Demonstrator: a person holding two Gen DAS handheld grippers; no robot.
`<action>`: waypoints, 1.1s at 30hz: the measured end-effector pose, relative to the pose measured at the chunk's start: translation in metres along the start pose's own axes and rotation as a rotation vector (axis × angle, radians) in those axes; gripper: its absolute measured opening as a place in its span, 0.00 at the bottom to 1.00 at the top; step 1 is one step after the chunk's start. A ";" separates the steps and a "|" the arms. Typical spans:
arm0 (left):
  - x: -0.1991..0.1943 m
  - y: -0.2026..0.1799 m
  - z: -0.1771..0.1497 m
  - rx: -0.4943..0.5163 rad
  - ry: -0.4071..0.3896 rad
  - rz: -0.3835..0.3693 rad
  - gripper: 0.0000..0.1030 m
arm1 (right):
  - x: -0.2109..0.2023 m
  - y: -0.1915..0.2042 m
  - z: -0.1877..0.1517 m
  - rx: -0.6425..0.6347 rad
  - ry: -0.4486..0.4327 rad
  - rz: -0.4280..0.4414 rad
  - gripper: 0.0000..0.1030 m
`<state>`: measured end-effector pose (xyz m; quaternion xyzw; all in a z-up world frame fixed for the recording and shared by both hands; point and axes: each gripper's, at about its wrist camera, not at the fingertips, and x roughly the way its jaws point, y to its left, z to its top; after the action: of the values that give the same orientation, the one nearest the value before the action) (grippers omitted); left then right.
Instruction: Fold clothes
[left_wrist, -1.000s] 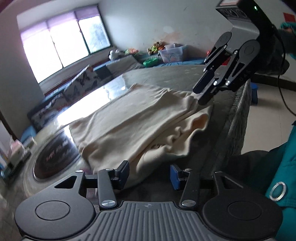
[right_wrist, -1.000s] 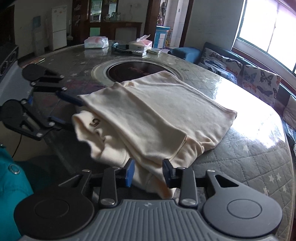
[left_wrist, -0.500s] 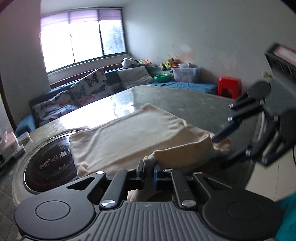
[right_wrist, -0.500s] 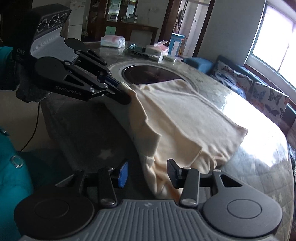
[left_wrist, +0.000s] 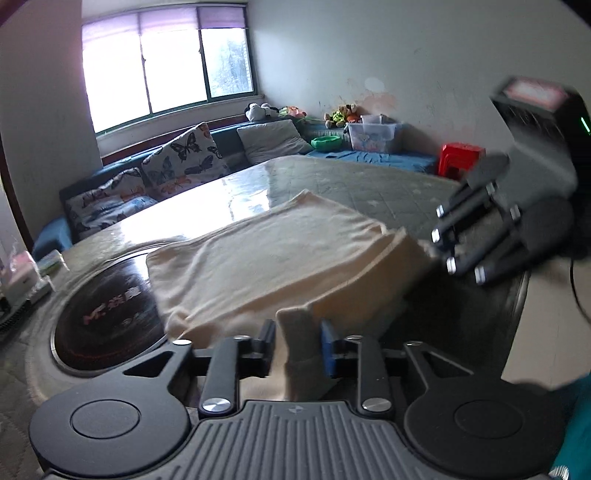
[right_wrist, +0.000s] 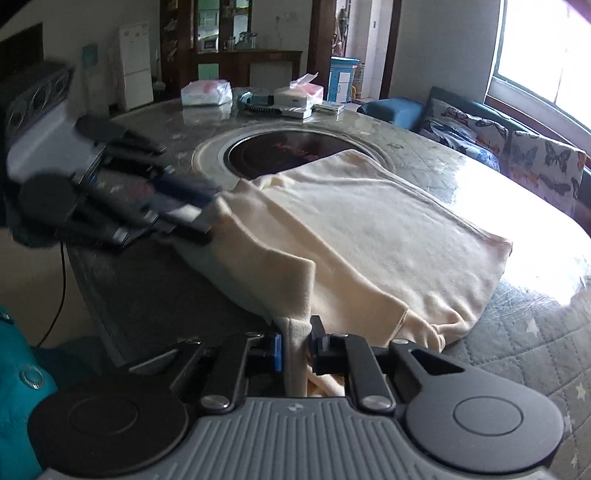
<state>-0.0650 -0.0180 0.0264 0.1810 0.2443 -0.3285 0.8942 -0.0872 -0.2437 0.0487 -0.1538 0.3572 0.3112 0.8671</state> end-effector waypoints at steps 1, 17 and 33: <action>-0.002 -0.002 -0.004 0.018 0.004 0.010 0.35 | 0.000 -0.001 0.002 0.012 -0.003 0.000 0.12; -0.037 -0.006 -0.016 0.055 -0.021 0.048 0.06 | -0.025 0.011 0.003 0.005 -0.066 -0.049 0.08; -0.063 0.003 0.014 -0.018 -0.067 0.043 0.06 | -0.075 0.026 0.020 -0.037 -0.089 -0.035 0.05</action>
<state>-0.1008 0.0091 0.0735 0.1672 0.2133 -0.3127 0.9103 -0.1349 -0.2462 0.1152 -0.1622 0.3096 0.3093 0.8844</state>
